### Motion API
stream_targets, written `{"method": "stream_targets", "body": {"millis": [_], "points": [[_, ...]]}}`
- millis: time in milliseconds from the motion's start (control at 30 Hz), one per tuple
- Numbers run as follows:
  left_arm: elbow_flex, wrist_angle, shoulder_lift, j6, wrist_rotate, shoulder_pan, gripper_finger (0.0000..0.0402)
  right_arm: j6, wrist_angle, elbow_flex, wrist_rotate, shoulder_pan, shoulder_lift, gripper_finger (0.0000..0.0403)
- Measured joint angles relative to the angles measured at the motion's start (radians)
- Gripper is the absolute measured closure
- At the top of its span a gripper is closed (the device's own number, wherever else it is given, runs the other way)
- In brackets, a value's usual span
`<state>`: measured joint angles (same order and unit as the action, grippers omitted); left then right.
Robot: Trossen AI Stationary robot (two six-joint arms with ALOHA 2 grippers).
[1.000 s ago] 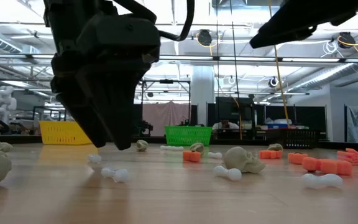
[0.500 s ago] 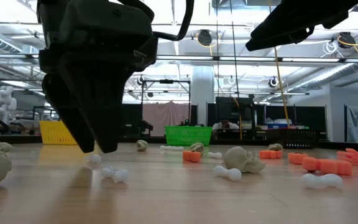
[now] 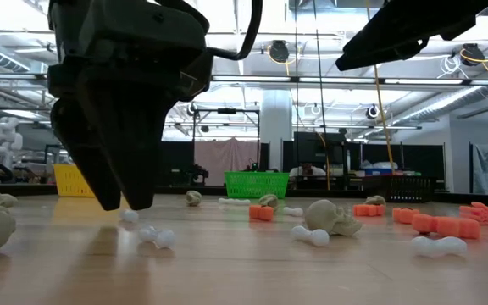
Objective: Sort Halloween decoration
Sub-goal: Put the white bone toy into the black bin
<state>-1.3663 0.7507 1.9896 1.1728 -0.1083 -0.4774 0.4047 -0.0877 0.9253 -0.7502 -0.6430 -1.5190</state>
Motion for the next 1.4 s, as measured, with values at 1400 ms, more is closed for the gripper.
{"method": "stream_targets", "body": {"millis": [1400], "points": [[0.0,0.053,0.0,-0.115,-0.093,0.011,0.0059,0.002,0.001,0.0,-0.012,0.022,0.0,0.0206]]}}
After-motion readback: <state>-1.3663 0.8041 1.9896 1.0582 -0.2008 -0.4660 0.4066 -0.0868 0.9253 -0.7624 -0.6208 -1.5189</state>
